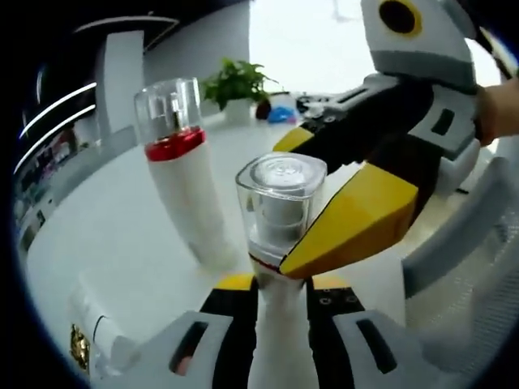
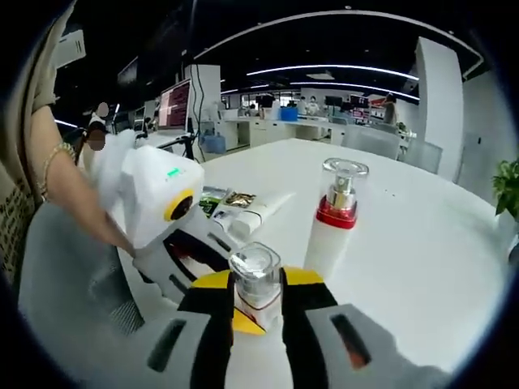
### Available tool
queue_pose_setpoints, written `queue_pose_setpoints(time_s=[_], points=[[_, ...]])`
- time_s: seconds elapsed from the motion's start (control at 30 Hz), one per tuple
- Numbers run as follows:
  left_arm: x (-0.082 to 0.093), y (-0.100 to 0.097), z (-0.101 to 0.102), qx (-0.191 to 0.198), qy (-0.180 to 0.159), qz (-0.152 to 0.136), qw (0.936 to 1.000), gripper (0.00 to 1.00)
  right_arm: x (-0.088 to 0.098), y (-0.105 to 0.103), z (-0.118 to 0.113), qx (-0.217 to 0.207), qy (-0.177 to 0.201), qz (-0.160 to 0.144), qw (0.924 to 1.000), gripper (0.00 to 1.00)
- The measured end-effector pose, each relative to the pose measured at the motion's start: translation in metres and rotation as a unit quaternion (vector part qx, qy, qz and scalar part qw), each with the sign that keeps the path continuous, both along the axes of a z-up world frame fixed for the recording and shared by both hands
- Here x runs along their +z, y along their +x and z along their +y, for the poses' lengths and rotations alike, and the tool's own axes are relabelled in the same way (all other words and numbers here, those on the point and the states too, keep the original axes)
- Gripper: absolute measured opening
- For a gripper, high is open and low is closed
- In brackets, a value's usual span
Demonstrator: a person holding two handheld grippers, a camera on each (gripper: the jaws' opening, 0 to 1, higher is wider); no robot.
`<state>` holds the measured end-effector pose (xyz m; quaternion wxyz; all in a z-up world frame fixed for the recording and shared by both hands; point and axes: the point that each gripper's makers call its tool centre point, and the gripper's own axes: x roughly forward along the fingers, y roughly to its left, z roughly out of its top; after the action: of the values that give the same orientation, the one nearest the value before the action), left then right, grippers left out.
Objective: Arrange the skincare products in the storage area until every visible bottle or jar stands upright without overlapping.
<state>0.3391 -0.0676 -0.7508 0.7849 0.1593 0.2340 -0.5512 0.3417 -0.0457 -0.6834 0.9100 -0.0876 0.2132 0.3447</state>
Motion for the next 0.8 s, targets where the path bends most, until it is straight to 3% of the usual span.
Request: queue_pose_setpoints(time_s=[0.8], points=[[0.000, 0.026, -0.017, 0.011, -0.018, 0.003, 0.9998, 0.19, -0.002, 0.029, -0.020, -0.006, 0.000, -0.009, 0.9999, 0.22]])
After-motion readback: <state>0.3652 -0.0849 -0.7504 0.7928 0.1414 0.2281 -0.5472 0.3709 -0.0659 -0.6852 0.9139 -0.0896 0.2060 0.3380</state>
